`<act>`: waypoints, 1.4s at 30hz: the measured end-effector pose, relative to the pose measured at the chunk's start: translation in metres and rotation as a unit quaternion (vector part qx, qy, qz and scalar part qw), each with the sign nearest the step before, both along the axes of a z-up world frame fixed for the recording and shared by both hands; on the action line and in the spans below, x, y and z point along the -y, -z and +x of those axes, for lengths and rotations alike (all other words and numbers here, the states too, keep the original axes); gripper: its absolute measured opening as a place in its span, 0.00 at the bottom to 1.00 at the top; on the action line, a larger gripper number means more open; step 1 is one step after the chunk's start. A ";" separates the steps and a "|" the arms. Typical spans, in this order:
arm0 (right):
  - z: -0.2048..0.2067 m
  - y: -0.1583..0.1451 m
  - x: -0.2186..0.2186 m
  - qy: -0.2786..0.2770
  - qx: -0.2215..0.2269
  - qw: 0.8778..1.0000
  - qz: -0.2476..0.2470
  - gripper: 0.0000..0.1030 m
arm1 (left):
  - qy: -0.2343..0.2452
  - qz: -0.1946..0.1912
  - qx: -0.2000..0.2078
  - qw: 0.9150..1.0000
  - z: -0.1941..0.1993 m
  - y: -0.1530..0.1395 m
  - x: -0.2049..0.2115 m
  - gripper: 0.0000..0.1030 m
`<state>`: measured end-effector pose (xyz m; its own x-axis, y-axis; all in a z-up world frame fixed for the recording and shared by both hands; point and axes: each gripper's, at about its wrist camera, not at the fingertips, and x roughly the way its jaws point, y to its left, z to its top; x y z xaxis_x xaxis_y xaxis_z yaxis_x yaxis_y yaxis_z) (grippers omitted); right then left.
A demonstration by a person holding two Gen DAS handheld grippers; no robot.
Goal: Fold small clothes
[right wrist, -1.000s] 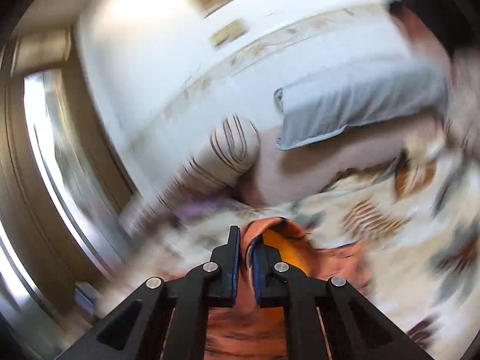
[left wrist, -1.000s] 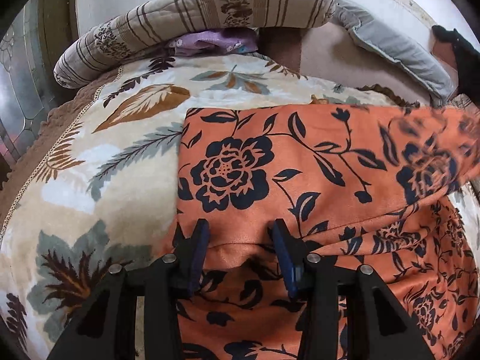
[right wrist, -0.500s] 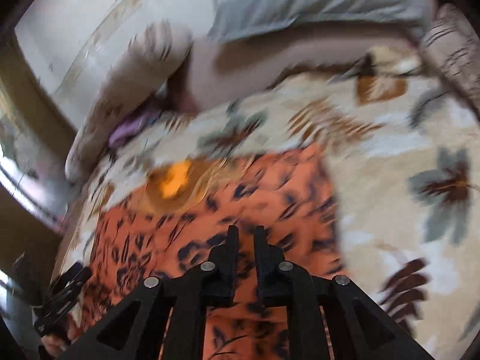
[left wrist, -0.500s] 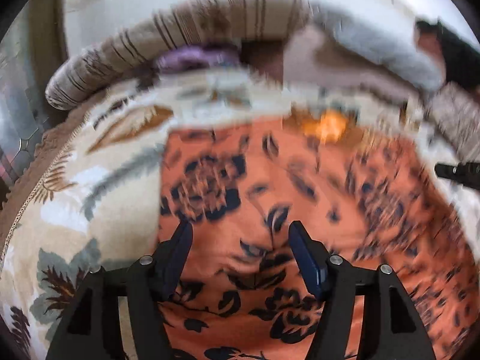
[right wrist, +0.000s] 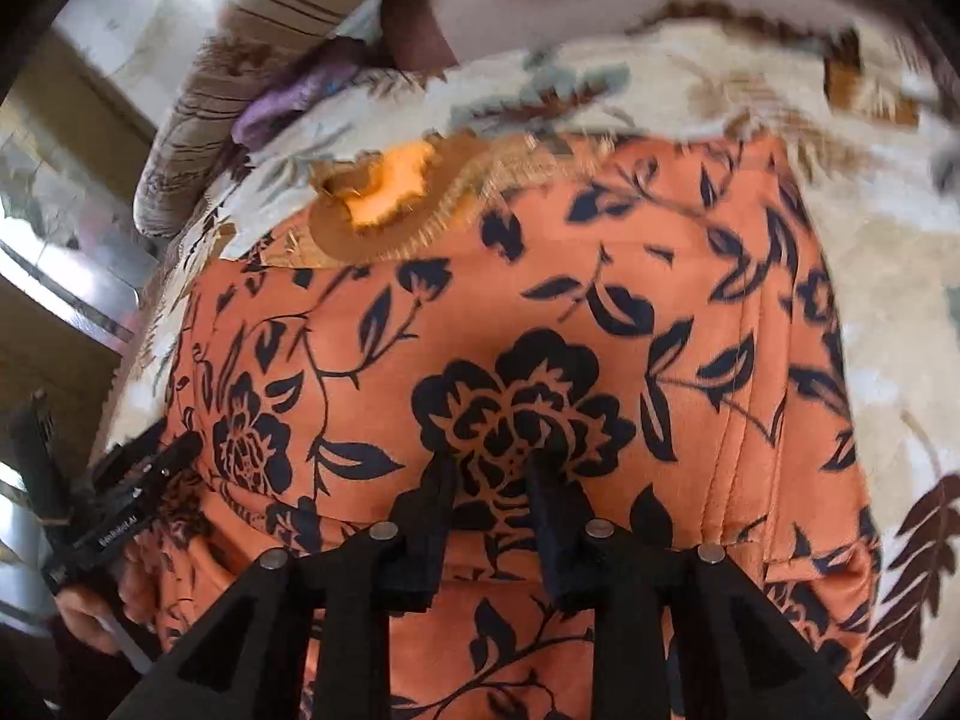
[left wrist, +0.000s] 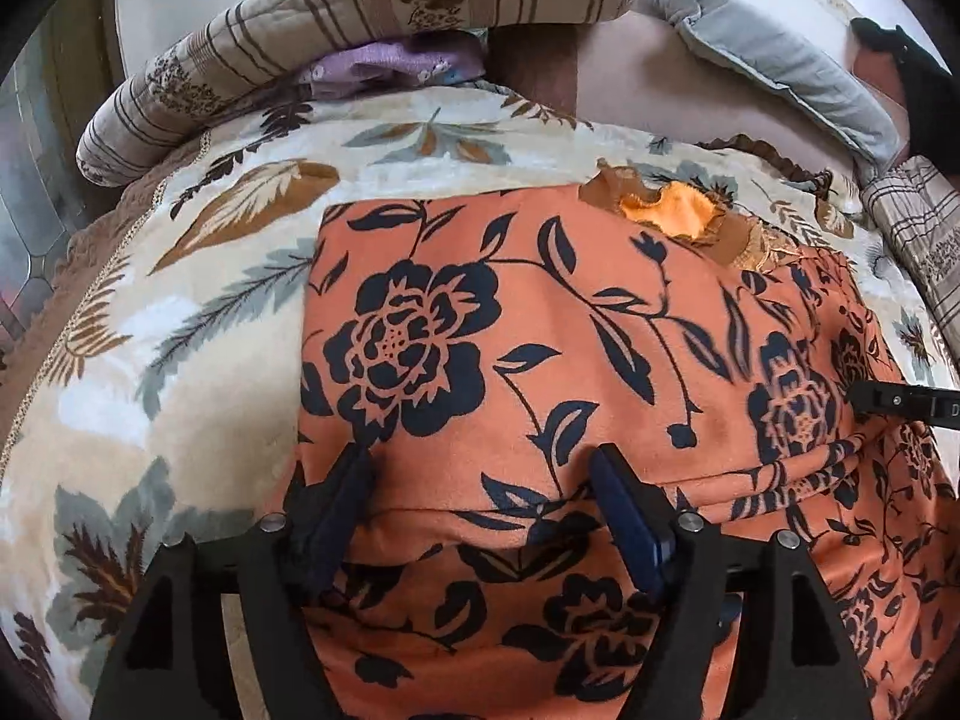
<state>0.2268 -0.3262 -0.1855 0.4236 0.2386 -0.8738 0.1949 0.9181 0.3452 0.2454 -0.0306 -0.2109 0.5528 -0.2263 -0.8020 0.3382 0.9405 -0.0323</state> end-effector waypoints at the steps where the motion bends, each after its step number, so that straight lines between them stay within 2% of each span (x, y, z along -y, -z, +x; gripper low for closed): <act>1: -0.003 -0.004 0.001 0.002 0.003 1.000 0.010 0.28 | -0.003 -0.005 0.001 1.000 -0.002 -0.003 -0.003 0.74; 3: -0.016 -0.015 0.008 0.010 0.015 0.999 0.032 0.28 | -0.010 -0.012 -0.001 1.000 -0.007 -0.006 -0.012 0.74; 6: -0.042 -0.034 0.019 0.016 0.031 0.999 0.025 0.28 | -0.024 -0.034 -0.007 0.999 -0.022 -0.015 -0.033 0.74; 9: -0.072 -0.048 0.028 0.031 0.049 0.998 0.027 0.29 | -0.041 -0.036 -0.003 0.998 -0.036 -0.020 -0.048 0.74; 11: -0.095 -0.054 0.035 0.057 0.059 0.996 0.039 0.38 | -0.048 -0.038 -0.005 0.998 -0.044 -0.021 -0.055 0.74; 12: -0.108 -0.056 0.038 0.068 0.062 0.995 0.044 0.57 | -0.051 -0.041 -0.007 0.998 -0.053 -0.021 -0.059 0.74; 13: -0.118 -0.057 0.040 0.080 0.068 0.993 0.051 0.68 | -0.053 -0.045 -0.009 0.998 -0.060 -0.021 -0.061 0.74; 16: -0.147 -0.057 0.037 0.089 0.070 0.991 0.066 0.68 | -0.050 -0.063 -0.020 0.997 -0.090 -0.019 -0.063 0.74; 18: -0.162 -0.051 0.032 0.091 0.061 0.991 0.071 0.68 | -0.040 -0.062 -0.024 0.997 -0.109 -0.016 -0.058 0.74; 22: -0.177 -0.033 0.020 0.080 0.029 0.994 0.071 0.65 | -0.010 -0.016 -0.016 1.000 -0.138 -0.009 -0.041 0.74; 23: -0.181 -0.028 0.016 0.074 0.018 0.995 0.065 0.60 | -0.007 -0.006 -0.016 1.000 -0.141 -0.006 -0.039 0.74; 26: -0.194 -0.014 0.016 0.075 -0.021 0.996 0.053 0.56 | -0.013 0.032 -0.022 0.999 -0.150 0.004 -0.040 0.74; 29: -0.213 -0.012 0.031 0.097 -0.017 0.990 0.097 0.54 | -0.011 0.038 -0.013 0.999 -0.159 0.003 -0.043 0.74; 31: -0.224 -0.012 0.038 0.106 -0.018 0.989 0.099 0.55 | -0.010 0.041 -0.010 0.999 -0.164 0.004 -0.043 0.74; 34: -0.234 -0.021 0.042 0.109 0.012 0.989 0.101 0.55 | -0.009 0.036 -0.005 0.999 -0.171 0.001 -0.043 0.74; 38: -0.231 -0.041 0.032 0.084 0.066 0.990 0.087 0.55 | 0.000 0.012 0.005 1.000 -0.182 -0.006 -0.036 0.74; 42: -0.218 -0.038 0.018 0.061 0.062 0.992 0.094 0.55 | 0.028 0.014 0.012 0.999 -0.200 -0.009 -0.008 0.74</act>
<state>0.0093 -0.3446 -0.1476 0.5607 0.3317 -0.7586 0.2468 0.8076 0.5356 0.0452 -0.0226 -0.2022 0.5587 -0.2356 -0.7952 0.3913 0.9203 0.0023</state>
